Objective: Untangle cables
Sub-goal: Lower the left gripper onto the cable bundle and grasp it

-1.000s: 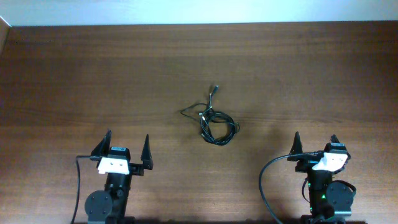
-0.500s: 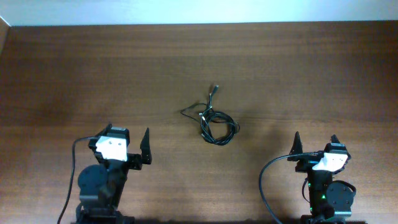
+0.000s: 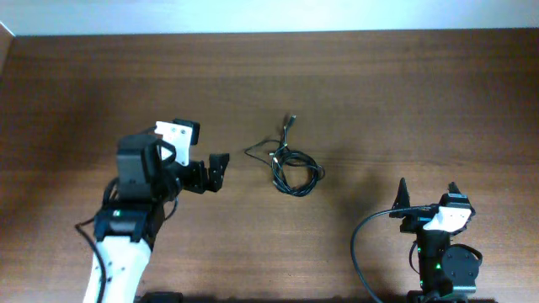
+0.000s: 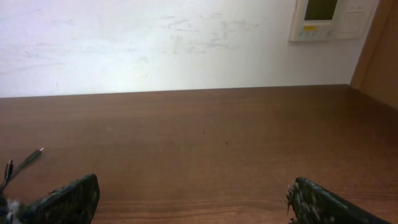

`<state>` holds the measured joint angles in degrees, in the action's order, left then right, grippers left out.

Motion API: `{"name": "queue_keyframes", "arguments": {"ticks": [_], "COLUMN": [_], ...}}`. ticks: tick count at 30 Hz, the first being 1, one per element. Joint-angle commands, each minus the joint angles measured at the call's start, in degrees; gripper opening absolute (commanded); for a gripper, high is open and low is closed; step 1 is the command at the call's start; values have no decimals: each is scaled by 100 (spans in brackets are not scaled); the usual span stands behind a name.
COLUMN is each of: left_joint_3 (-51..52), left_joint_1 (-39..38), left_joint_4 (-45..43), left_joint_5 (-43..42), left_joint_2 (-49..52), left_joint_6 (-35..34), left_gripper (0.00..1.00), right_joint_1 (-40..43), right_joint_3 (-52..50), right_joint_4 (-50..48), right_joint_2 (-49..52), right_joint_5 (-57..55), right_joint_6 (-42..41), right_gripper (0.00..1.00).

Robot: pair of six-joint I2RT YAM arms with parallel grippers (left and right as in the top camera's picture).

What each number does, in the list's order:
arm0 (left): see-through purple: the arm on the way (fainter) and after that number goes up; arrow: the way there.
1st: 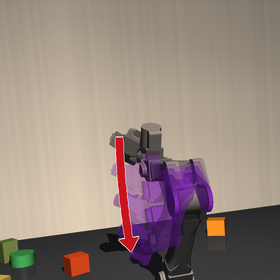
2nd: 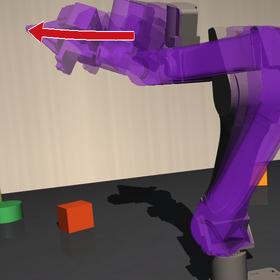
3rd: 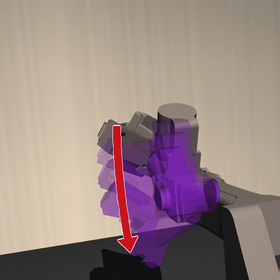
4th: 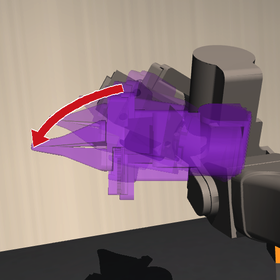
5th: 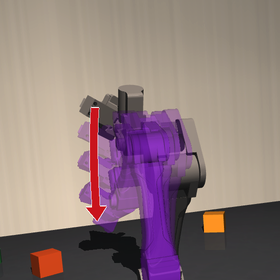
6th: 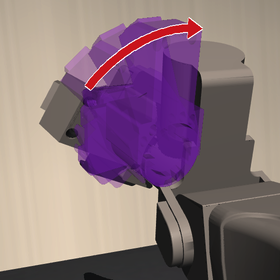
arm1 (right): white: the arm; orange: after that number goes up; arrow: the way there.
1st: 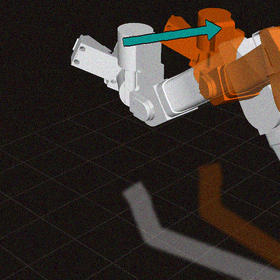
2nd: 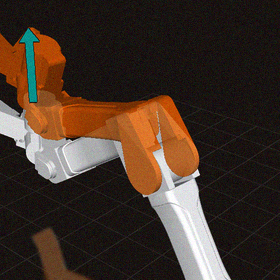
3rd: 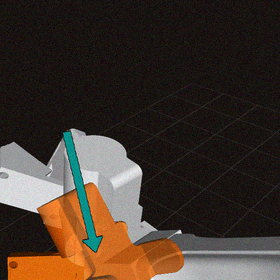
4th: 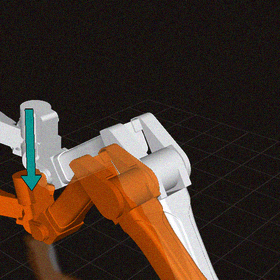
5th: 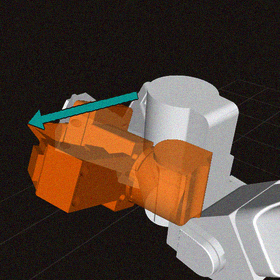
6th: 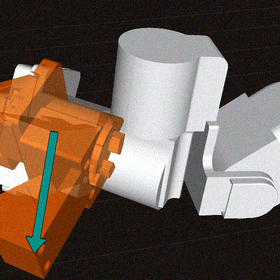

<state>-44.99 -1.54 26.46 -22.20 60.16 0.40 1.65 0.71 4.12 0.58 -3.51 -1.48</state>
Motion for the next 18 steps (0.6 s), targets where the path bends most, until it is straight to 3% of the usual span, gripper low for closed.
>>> {"name": "queue_keyframes", "arguments": {"ticks": [1,3,7,13,18], "left_joint_3": [-87,-87,-87,-164,-468], "left_joint_1": [-20,-20,-295,-1696,-2553], "left_joint_4": [20,42,42,-24,-122], "left_joint_5": [-660,-1493,-1550,787,1770], "left_joint_2": [603,1141,1537,1537,1539], "left_joint_6": [-22,-20,-24,-1158,-1241], "left_gripper": [99,99,99,99,99], "right_joint_1": [-57,-57,-57,-57,-57], "right_joint_3": [-39,-39,-39,-39,-39], "right_joint_4": [35,35,35,35,35], "right_joint_2": [-37,-37,-37,-37,-37], "right_joint_5": [9,9,9,9,9], "right_joint_6": [-24,-24,-24,-22,-22], "right_gripper": [98,99,98,98,98]}}
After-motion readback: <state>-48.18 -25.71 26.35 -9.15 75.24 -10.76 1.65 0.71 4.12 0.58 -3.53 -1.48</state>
